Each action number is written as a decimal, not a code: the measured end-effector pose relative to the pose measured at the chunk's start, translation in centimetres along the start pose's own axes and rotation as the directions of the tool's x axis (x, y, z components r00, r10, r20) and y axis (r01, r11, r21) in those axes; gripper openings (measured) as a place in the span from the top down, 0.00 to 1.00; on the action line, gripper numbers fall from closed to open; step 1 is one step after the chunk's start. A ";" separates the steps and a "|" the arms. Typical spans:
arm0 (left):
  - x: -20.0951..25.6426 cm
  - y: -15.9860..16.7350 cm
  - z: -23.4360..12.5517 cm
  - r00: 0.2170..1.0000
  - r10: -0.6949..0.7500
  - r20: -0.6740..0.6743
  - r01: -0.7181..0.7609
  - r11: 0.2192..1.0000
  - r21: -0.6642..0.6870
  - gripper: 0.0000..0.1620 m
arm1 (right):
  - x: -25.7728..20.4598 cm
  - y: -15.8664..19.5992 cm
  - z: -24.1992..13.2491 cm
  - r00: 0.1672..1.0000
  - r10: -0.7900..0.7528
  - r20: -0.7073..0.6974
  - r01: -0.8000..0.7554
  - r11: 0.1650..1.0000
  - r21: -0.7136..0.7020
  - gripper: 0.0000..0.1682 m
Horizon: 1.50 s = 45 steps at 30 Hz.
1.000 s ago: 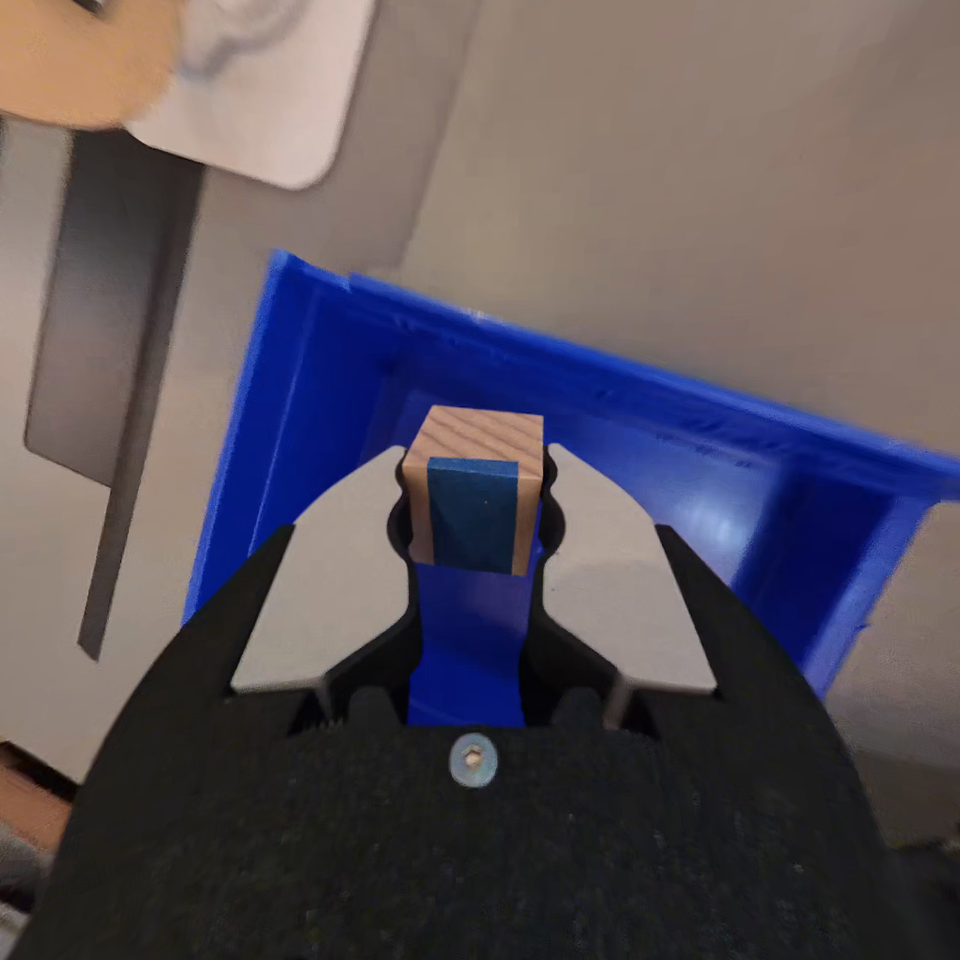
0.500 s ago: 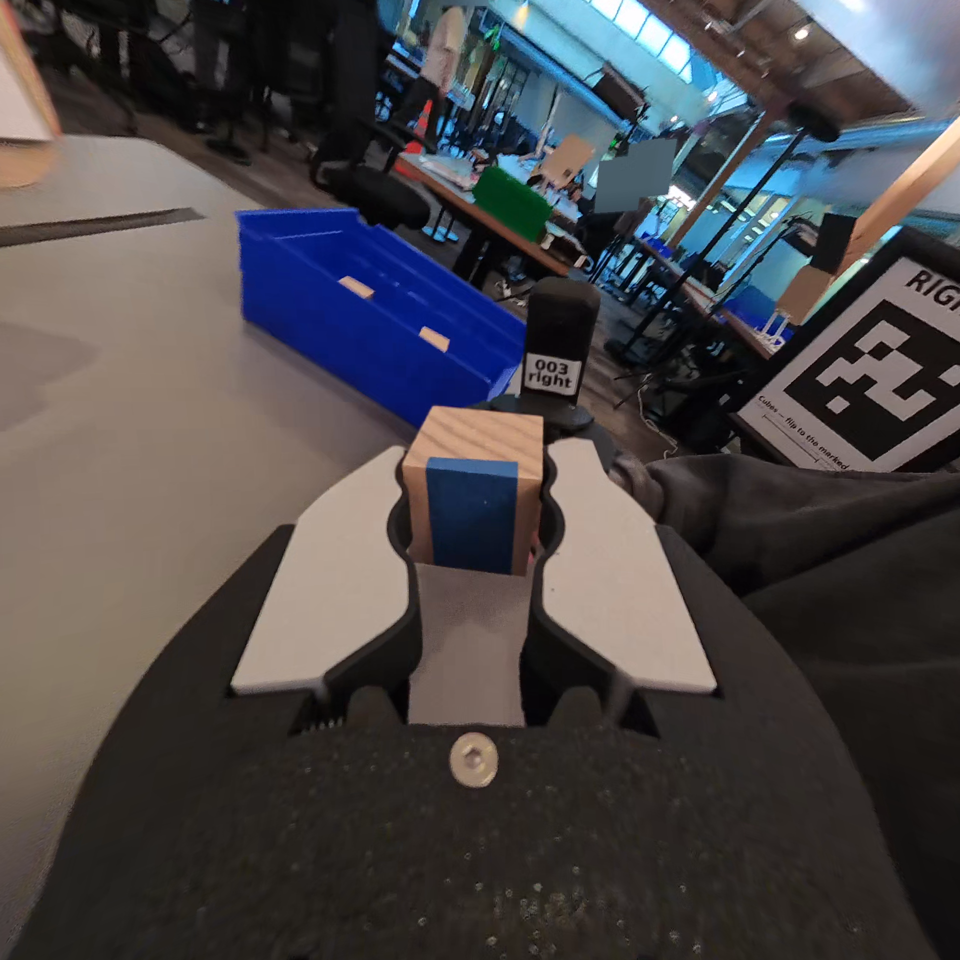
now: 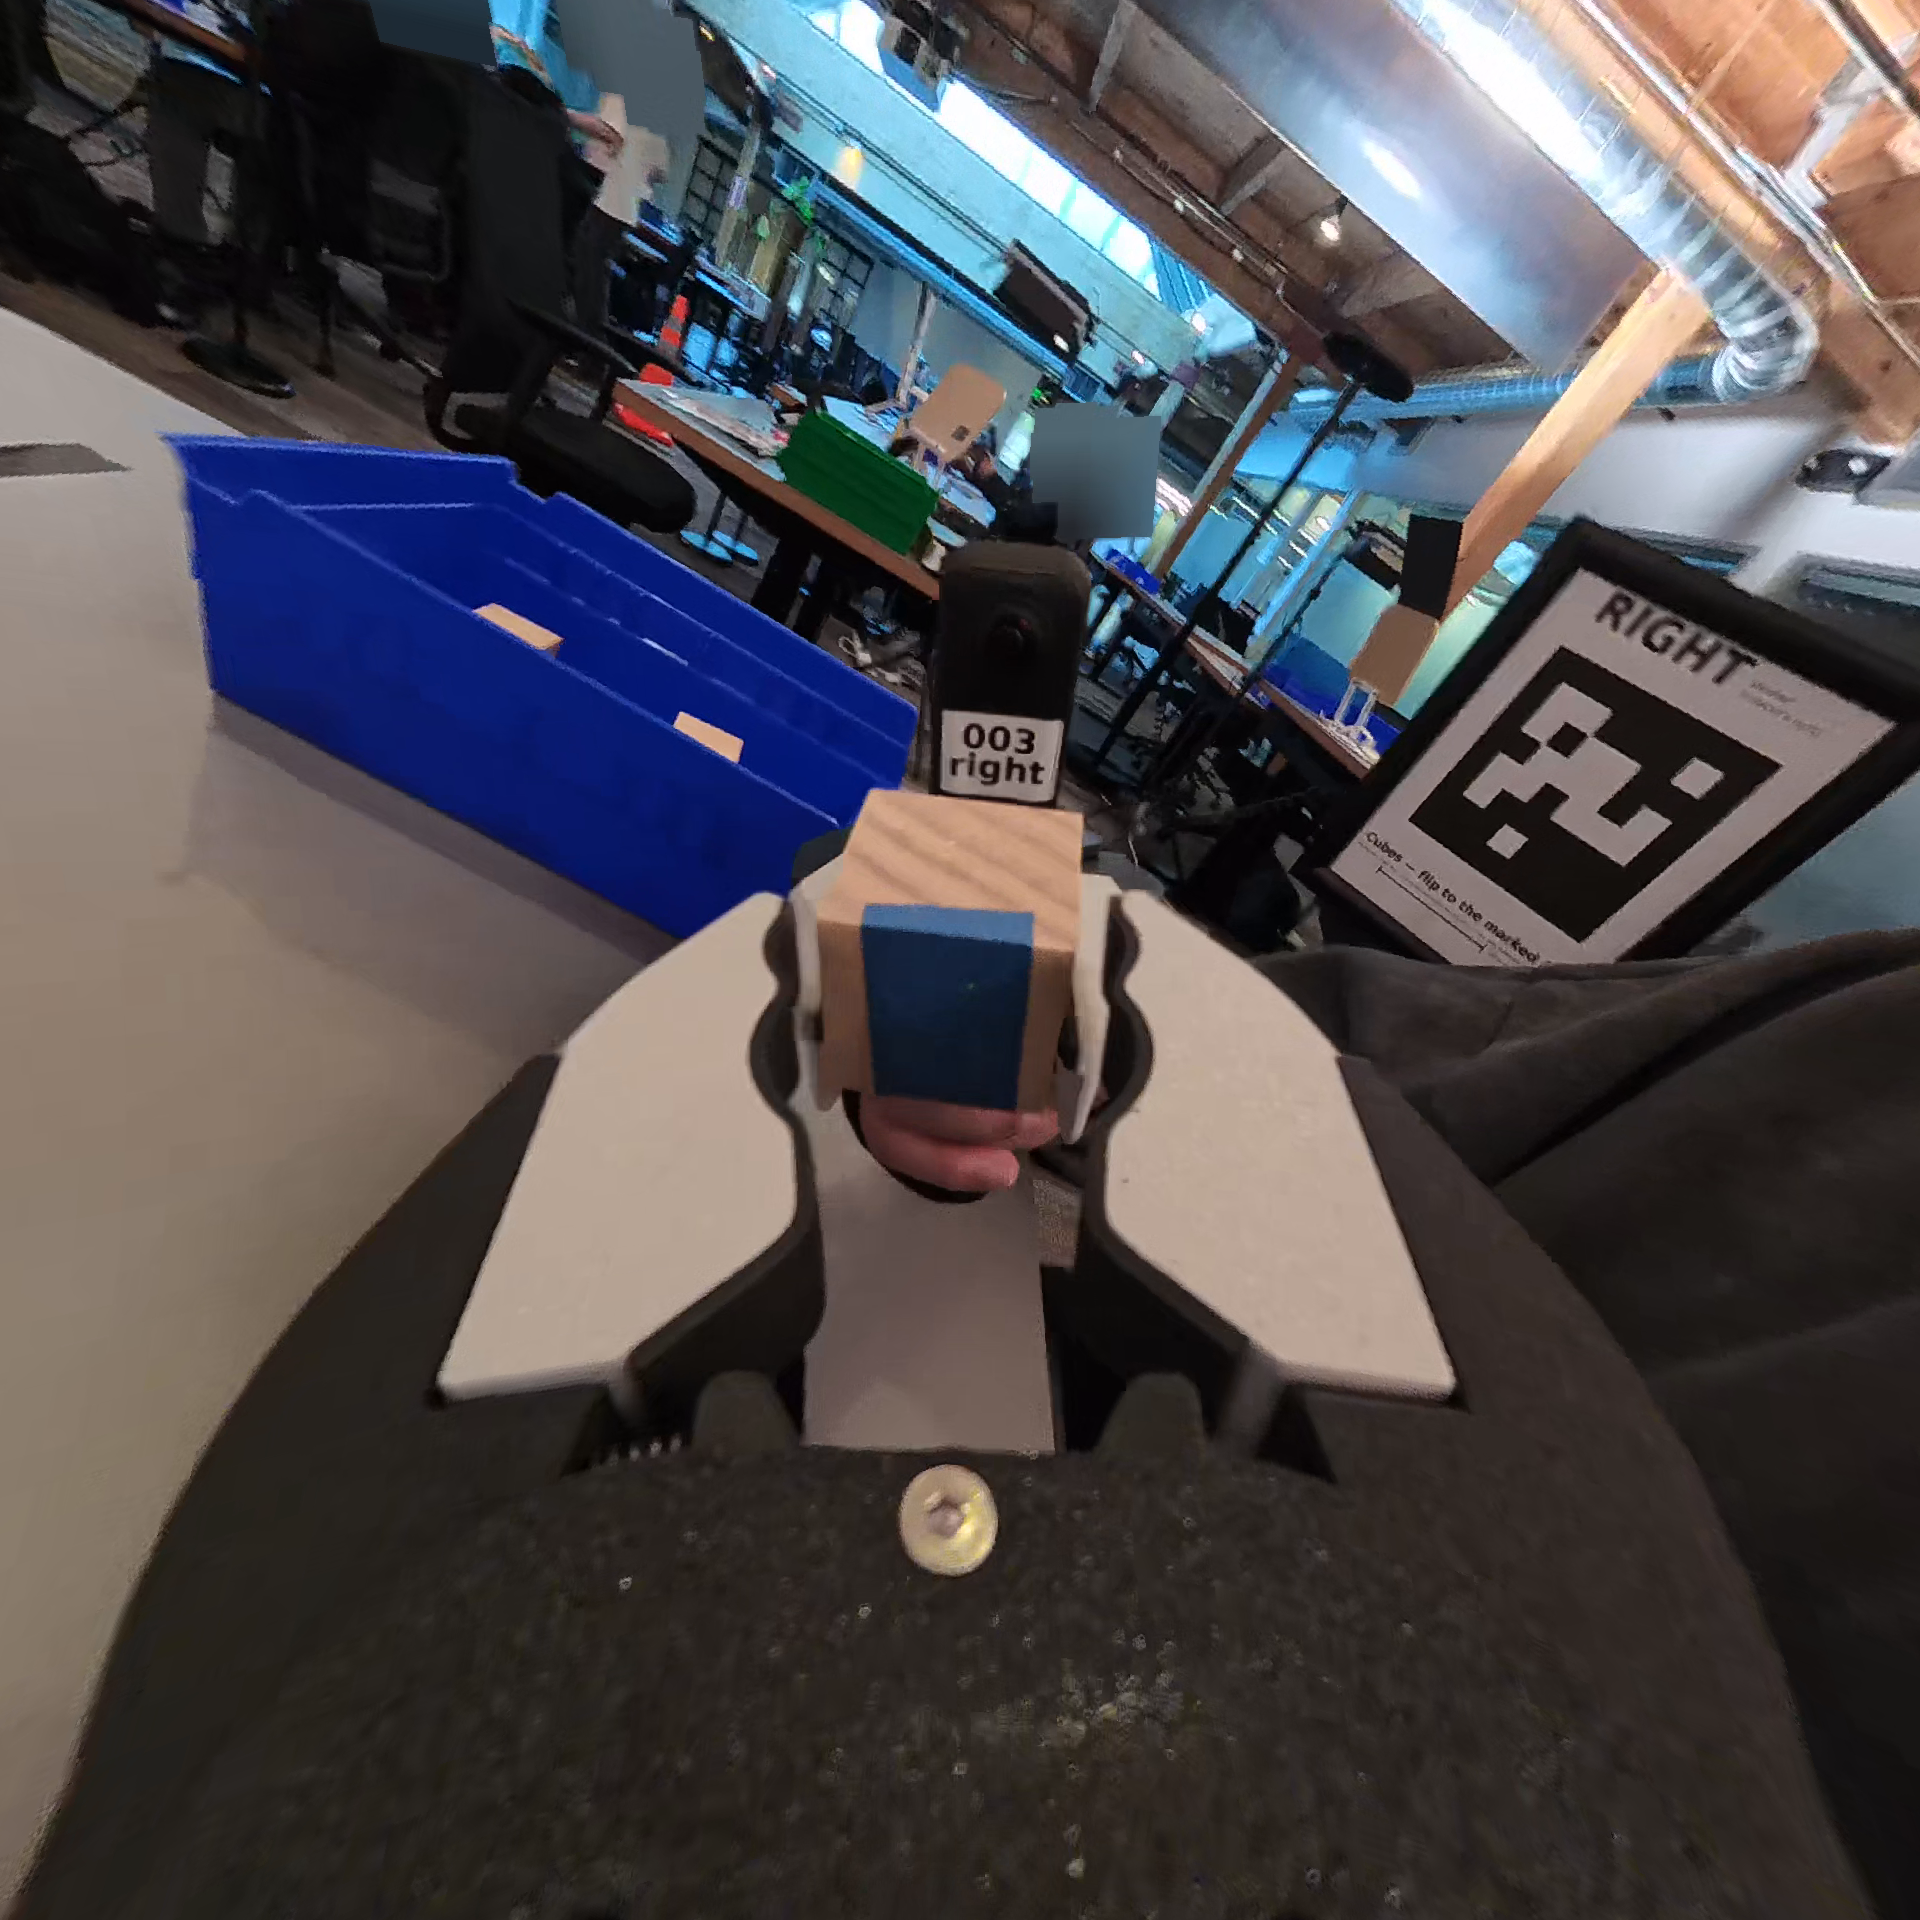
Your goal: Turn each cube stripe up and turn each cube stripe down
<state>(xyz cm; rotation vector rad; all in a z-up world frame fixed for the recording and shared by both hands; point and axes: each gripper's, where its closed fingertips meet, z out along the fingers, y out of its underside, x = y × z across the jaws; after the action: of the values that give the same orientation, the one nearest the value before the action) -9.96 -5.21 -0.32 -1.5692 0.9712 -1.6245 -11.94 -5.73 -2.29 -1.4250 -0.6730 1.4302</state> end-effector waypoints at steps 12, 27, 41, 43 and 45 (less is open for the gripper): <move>0.2 8.4 -8.9 0.878 0.146 0.456 -0.160 0.987 -0.006 0.56 | 1.4 -3.8 -3.4 0.983 -0.090 -0.160 0.089 0.996 -0.016 0.74; 2.8 10.3 -6.2 0.899 0.254 0.356 -0.214 0.966 -0.148 0.56 | 13.0 1.1 -29.2 0.365 -0.229 -0.902 -0.595 0.688 -0.416 0.73; 3.5 11.9 -4.8 0.958 0.120 0.259 -0.080 0.984 -0.159 0.55 | 14.4 5.0 -30.4 0.339 -0.198 -0.920 -0.783 0.483 -0.393 0.73; 3.5 11.9 -4.8 0.958 0.126 0.258 -0.085 0.983 -0.162 0.55 | 14.5 4.6 -30.6 0.332 -0.212 -0.919 -0.770 0.501 -0.394 0.69; 3.5 11.9 -4.8 0.956 0.133 0.261 -0.089 0.981 -0.172 0.55 | 14.2 3.5 -30.4 0.336 -0.212 -0.918 -0.734 0.551 -0.396 0.67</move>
<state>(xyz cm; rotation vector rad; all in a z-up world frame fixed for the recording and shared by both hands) -15.32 -13.89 -8.91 -1.7554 1.0376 -1.2398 18.50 -1.77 -16.33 -2.8859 -0.2105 0.1731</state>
